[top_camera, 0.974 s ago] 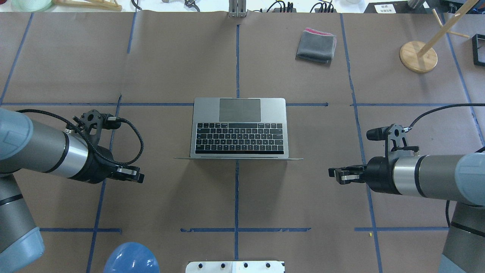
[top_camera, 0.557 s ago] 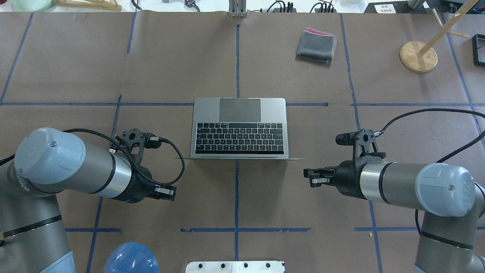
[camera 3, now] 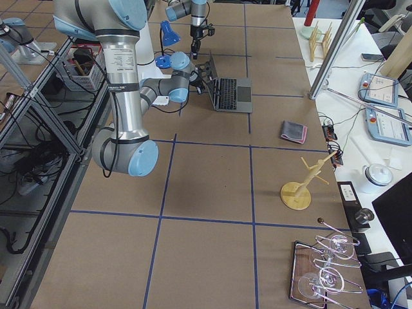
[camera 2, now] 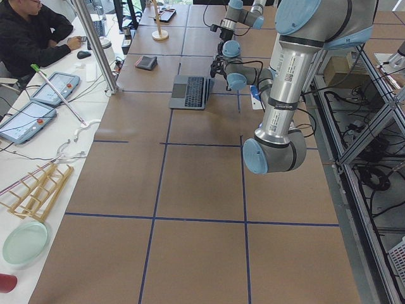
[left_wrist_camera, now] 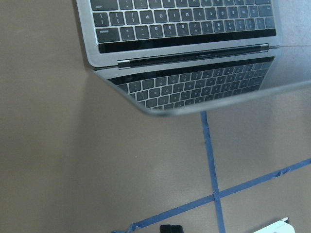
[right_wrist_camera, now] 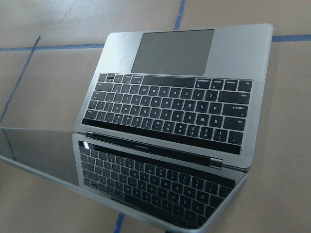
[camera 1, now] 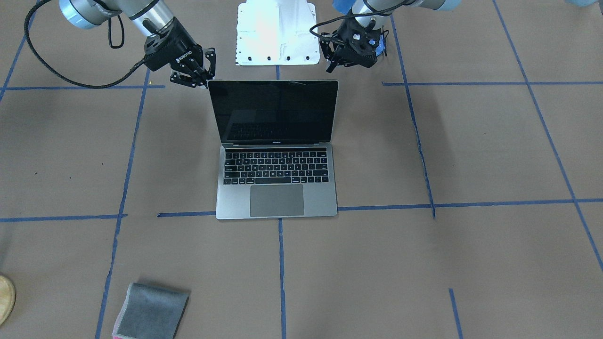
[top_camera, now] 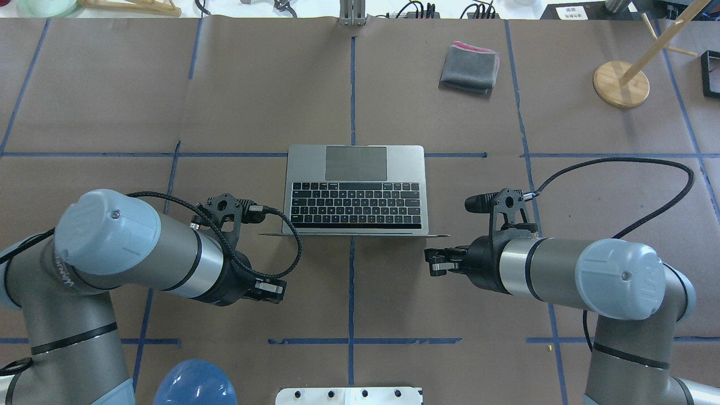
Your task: Close laptop
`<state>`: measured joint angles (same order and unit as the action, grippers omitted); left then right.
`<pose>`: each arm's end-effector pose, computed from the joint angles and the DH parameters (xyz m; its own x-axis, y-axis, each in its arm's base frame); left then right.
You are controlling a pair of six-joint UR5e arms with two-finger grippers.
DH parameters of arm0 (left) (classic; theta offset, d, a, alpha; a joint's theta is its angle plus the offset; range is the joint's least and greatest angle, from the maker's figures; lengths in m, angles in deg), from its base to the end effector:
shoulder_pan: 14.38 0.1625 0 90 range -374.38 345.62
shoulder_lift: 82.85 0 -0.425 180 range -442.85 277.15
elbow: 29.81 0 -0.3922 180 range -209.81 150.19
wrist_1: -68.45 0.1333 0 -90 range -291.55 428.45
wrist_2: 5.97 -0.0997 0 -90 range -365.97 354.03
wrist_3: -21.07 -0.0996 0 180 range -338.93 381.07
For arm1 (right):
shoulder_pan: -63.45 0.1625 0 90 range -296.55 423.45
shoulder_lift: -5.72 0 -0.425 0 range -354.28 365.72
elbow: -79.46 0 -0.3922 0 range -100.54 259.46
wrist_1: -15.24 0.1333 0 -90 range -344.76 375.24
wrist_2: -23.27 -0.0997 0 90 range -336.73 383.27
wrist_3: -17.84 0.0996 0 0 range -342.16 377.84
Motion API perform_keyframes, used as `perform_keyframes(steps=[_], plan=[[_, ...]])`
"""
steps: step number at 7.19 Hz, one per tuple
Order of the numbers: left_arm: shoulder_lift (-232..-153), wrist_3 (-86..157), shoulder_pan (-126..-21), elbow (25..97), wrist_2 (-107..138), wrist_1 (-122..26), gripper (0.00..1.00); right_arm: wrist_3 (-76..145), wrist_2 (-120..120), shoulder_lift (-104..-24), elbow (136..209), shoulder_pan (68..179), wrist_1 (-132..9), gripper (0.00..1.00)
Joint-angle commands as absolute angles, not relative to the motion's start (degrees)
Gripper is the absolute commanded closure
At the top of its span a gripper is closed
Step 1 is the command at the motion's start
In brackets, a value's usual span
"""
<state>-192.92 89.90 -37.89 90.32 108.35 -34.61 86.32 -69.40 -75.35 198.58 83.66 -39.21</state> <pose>0.4426 -0.2932 0.2122 0.3942 0.1874 -0.8997 -0.1245 0.9809 0.1497 -0.4233 -0.2929 0.2731 0.3577 -0.2588 0.8973 -0.1848 0.9222 0.3397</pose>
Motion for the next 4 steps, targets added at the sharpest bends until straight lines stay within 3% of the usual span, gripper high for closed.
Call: perform_keyframes(steps=[1,4], plan=[[-195.33,89.98,-37.94,90.08,108.55,-34.47,1.00,86.30,-69.28,-74.61,198.29,83.58,-39.52,1.00],[-196.05,89.63,-41.96,88.24,108.46,-34.47,1.00,86.30,-68.40,-74.61,198.20,83.67,-39.52,1.00]])
